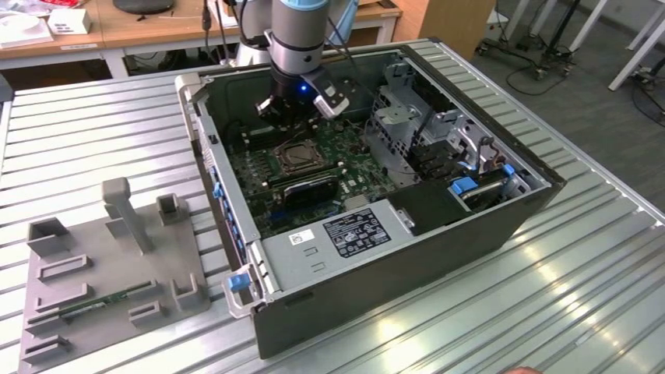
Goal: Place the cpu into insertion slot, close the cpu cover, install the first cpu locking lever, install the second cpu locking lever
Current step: 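Install the first cpu locking lever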
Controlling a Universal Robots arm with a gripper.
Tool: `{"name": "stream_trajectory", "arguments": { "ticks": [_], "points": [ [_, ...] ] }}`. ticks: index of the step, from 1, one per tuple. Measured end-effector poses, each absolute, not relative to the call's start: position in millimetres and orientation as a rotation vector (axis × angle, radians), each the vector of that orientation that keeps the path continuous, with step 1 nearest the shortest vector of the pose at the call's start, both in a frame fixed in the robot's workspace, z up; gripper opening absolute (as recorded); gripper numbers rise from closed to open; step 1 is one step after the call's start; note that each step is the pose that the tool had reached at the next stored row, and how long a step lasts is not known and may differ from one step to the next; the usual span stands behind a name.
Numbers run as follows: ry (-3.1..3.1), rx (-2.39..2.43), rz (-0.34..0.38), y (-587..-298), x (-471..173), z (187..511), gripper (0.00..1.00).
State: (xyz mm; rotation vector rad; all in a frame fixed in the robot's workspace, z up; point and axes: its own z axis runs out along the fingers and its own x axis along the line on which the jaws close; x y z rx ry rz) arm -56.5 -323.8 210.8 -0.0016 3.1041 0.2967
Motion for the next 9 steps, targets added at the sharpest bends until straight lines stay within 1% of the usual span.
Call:
{"name": "stream_trajectory", "arguments": {
  "ticks": [9],
  "points": [
    [3.104,-0.002,0.297,-323.8,-53.0,208.9,0.11]
  ]
}}
